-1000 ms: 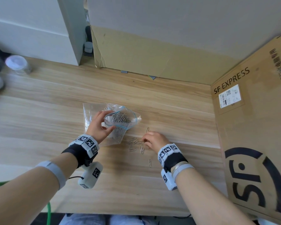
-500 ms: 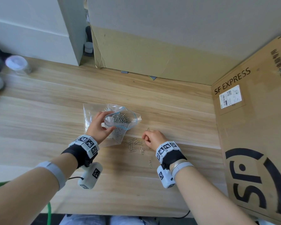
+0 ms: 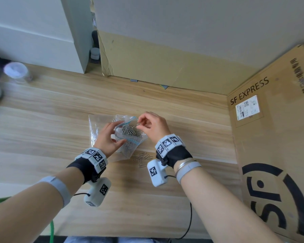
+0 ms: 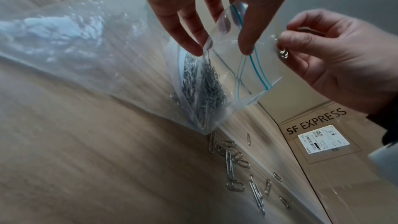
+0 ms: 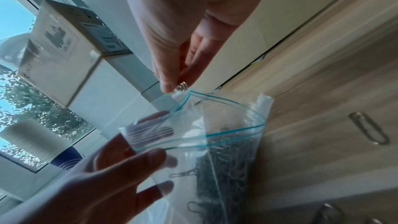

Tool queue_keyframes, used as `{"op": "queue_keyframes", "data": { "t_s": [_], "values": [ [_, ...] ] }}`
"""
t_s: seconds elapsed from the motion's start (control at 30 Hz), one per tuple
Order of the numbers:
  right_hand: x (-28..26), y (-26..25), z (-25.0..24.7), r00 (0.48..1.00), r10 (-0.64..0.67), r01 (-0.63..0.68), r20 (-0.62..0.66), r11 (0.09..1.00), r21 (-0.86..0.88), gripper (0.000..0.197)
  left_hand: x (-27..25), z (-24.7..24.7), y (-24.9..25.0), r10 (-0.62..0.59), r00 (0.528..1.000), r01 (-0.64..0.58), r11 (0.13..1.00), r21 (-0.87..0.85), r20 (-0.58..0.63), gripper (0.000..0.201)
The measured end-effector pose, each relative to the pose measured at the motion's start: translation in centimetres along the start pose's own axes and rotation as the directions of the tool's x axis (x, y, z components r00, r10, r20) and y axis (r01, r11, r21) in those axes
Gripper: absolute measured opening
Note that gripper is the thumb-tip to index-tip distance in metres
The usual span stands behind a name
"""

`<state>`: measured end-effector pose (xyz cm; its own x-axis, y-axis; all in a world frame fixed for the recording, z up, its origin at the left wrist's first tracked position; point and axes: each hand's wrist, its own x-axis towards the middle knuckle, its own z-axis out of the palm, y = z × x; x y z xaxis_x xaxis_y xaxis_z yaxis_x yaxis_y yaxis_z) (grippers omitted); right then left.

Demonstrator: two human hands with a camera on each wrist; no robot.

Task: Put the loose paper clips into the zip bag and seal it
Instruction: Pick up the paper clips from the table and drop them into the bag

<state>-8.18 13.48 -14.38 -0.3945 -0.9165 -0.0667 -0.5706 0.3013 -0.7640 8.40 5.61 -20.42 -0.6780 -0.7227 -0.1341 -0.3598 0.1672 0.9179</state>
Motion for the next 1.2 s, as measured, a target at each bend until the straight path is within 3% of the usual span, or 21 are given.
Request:
{"op": "queue_keyframes", "data": {
  "t_s": [0.17, 0.23, 0.3, 0.43, 0.6, 0.67, 0.7, 0.77, 0.9, 0.97, 1.0, 1.13, 1.2],
  "values": [
    [-0.1, 1.5, -0.7, 0.99, 0.128, -0.129, -0.059, 0.992, -0.006, 0.012, 0.0, -0.1, 0.0, -0.012, 1.0, 0.012, 1.0, -0.016, 0.005, 0.06],
    [-1.0, 3.7, -1.7, 0.975, 0.209, -0.215, -0.076, 0.972, -0.089, 0.013, 0.0, -0.3, -0.1, -0.007, 1.0, 0.007, 1.0, -0.015, 0.002, 0.06],
    [-2.2, 5.9, -2.4, 0.961, 0.277, -0.269, 0.006, 0.937, -0.222, 0.018, -0.1, -0.2, -0.1, -0.003, 1.0, 0.003, 1.0, -0.012, -0.004, 0.059],
    [-4.6, 8.5, -2.0, 0.921, 0.355, -0.281, 0.159, 0.89, -0.358, 0.028, -0.2, -0.1, -0.2, 0.002, 1.0, -0.002, 1.0, -0.007, -0.004, 0.058],
    [-5.8, 8.7, -1.4, 0.919, 0.322, -0.224, 0.23, 0.903, -0.367, 0.018, 0.0, -0.1, -0.1, 0.022, 1.0, -0.022, 1.0, -0.003, 0.011, 0.059],
    [-6.3, 9.1, -2.1, 0.917, 0.358, -0.283, 0.174, 0.894, -0.349, 0.015, 0.0, -0.1, -0.2, 0.027, 0.999, -0.027, 1.0, -0.002, 0.018, 0.058],
    [-6.6, 9.5, -2.8, 0.9, 0.421, -0.369, 0.116, 0.876, -0.312, 0.013, 0.0, -0.1, -0.2, 0.028, 0.999, -0.028, 1.0, -0.003, 0.021, 0.058],
    [-7.6, 10.6, -4.2, 0.817, 0.574, -0.553, 0.051, 0.806, -0.21, 0.024, 0.0, -0.1, -0.4, 0.028, 0.999, -0.028, 1.0, -0.004, 0.021, 0.058],
    [-9.5, 12.0, -6.1, 0.647, 0.753, -0.739, 0.123, 0.658, -0.143, 0.051, 0.0, 0.0, -0.6, 0.03, 0.999, -0.031, 0.999, 0.012, 0.02, 0.057],
    [-10.0, 12.2, -5.7, 0.6, 0.778, -0.778, 0.186, 0.621, -0.088, 0.054, 0.0, 0.0, -0.6, 0.033, 0.999, -0.033, 0.999, 0.016, 0.018, 0.056],
    [-10.0, 12.3, -5.2, 0.604, 0.77, -0.776, 0.203, 0.627, -0.069, 0.054, 0.0, 0.0, -0.6, 0.035, 0.999, -0.035, 0.999, 0.015, 0.017, 0.056],
    [-9.0, 11.7, -3.4, 0.701, 0.69, -0.702, 0.182, 0.712, 0.003, 0.047, -0.1, -0.1, -0.8, 0.036, 0.999, -0.036, 0.999, 0.002, 0.017, 0.055],
    [-8.2, 11.1, -3.0, 0.716, 0.674, -0.691, 0.181, 0.722, 0.046, 0.045, -0.1, -0.1, -0.7, 0.043, 0.999, -0.043, 0.999, 0.0, 0.022, 0.059]
  ]
}}
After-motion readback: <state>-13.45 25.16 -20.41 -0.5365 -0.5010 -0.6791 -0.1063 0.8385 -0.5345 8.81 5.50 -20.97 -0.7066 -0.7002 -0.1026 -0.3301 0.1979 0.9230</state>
